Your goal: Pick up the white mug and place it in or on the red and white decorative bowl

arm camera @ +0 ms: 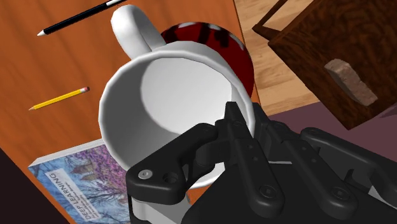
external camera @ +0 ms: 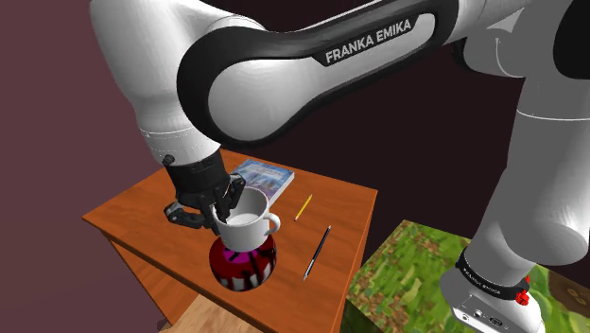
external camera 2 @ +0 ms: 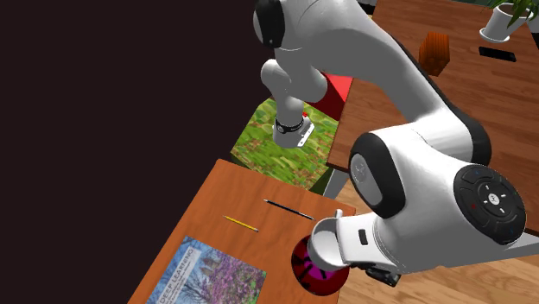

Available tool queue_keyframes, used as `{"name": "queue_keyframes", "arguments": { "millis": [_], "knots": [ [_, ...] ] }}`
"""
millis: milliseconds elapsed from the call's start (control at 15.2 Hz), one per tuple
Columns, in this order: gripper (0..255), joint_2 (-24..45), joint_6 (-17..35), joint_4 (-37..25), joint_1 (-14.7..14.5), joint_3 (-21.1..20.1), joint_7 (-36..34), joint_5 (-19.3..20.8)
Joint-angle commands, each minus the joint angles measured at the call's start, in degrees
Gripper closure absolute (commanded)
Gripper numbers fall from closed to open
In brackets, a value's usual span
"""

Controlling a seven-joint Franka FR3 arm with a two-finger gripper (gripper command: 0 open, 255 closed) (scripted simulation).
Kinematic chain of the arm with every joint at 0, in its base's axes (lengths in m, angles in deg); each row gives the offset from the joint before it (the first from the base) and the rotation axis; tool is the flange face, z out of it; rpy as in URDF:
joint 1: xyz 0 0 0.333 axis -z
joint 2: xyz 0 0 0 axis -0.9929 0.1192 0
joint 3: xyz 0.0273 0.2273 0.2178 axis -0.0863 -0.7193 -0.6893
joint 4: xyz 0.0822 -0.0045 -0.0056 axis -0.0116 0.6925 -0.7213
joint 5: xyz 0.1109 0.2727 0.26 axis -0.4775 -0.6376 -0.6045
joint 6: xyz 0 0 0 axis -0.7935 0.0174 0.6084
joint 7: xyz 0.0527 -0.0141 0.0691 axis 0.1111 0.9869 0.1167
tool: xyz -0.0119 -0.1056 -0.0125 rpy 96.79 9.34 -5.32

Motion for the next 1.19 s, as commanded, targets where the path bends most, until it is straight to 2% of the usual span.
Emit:
{"name": "queue_keyframes", "arguments": {
  "millis": [0, 528, 1056, 1122],
  "knots": [
    [255, 0.2, 1.48, 1.34, -0.01, 0.06, -0.31, 0.22],
    [255, 1.45, 7.02, 6.08, -0.04, 0.52, -1.45, 1.48],
    [255, 1.46, 7.02, 6.08, -0.04, 0.52, -1.45, 1.48],
    [0, 1.46, 7.02, 6.07, -0.04, 0.52, -1.45, 1.49]
  ]
}}
